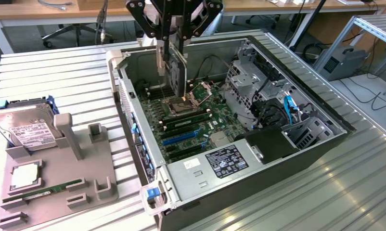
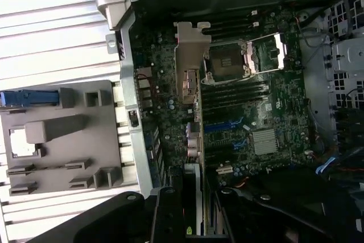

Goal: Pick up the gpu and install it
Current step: 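Pick up the gpu and move the gpu toward the slot, then insert the gpu into the slot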

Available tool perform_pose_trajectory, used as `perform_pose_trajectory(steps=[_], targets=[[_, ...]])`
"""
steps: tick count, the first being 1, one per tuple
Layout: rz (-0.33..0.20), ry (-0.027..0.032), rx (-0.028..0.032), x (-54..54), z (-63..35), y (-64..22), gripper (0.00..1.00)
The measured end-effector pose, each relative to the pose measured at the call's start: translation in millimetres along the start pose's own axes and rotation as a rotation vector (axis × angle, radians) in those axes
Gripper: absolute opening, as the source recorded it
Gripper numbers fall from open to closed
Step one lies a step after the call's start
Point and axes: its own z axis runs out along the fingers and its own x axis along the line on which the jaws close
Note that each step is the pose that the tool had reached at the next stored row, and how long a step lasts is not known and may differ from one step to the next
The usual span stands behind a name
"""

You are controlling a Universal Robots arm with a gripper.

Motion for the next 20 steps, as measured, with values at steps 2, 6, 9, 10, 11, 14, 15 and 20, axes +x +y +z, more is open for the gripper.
perform_pose_trajectory(steps=[2, 6, 9, 10, 11, 14, 15, 20], targets=[[0.0, 0.0, 0.0, -15.8, 0.5, 2.5, 0.27], [0.0, -0.0001, 0.0008, -62.0, 18.5, 13.0, 0.27], [0.0, -0.0003, 0.0027, -84.0, 39.1, 25.6, 0.27], [0.0, -0.0003, 0.0028, -91.6, 49.6, 27.6, 0.27], [0.0, -0.0003, 0.0029, -97.2, 57.0, 28.4, 0.27], [0.0, -0.0003, 0.0028, -97.3, 57.1, 28.4, 0.27], [0.0, -0.0004, 0.0028, -97.3, 57.1, 28.4, 0.27], [0.0, -0.0004, 0.0028, -97.3, 57.1, 28.4, 0.27]])
